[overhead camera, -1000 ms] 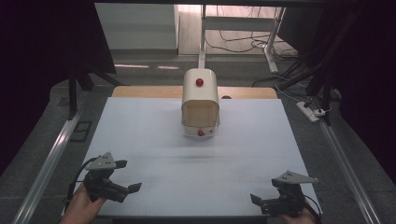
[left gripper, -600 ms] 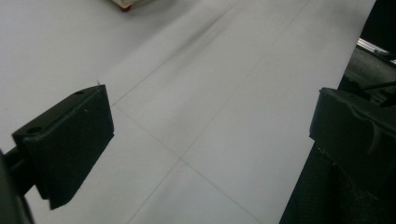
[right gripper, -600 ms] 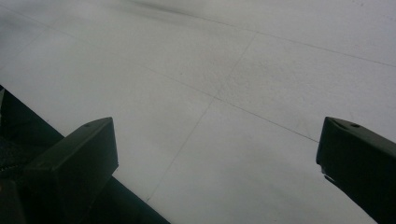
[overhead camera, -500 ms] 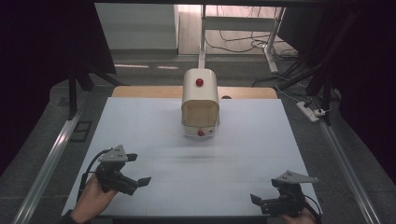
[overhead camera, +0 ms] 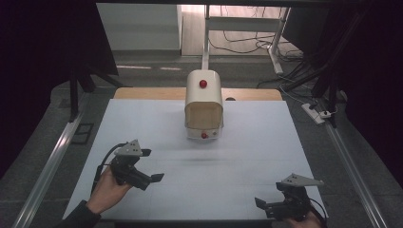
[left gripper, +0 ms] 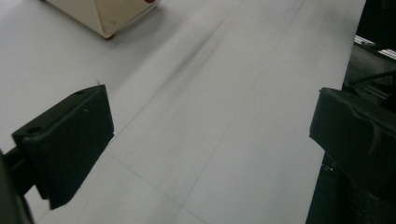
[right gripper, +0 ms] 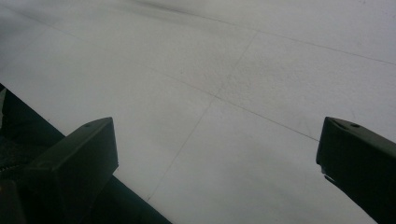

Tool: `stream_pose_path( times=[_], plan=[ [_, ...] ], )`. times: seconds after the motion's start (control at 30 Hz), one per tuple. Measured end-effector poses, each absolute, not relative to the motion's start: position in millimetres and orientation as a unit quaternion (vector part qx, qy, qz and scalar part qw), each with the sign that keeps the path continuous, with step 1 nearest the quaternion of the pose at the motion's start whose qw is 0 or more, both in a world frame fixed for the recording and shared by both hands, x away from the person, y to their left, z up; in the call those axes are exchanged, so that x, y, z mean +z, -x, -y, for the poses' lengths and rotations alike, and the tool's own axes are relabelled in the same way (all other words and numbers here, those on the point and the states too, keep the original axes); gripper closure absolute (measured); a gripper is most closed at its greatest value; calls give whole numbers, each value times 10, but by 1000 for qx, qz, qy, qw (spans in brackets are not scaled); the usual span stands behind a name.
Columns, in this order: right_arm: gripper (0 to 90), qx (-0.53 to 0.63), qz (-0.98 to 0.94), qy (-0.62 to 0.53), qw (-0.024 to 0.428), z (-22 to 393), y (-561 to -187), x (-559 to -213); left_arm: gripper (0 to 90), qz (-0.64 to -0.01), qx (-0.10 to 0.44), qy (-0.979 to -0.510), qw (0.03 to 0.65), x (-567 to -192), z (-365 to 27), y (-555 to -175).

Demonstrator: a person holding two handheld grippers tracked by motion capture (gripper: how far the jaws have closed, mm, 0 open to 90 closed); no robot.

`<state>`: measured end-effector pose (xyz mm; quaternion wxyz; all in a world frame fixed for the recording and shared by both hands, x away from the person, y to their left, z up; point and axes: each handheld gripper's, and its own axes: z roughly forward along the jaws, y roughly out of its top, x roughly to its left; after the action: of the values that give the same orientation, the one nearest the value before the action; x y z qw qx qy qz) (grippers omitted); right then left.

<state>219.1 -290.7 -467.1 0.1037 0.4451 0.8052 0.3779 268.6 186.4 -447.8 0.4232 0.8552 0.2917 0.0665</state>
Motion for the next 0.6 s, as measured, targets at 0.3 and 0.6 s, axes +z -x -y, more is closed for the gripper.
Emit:
stream_pose_path(
  times=[0.3, 0.6],
  plan=[
    [0, 380, -804, -447, 101, 2915, -2194, -4672, 0, -269, 60, -863, 424, -4469, -1663, -2863],
    [0, 382, -803, -447, 97, 2924, -2198, -4674, 0, -250, 54, -870, 423, -4485, -1441, -3036]
  ],
)
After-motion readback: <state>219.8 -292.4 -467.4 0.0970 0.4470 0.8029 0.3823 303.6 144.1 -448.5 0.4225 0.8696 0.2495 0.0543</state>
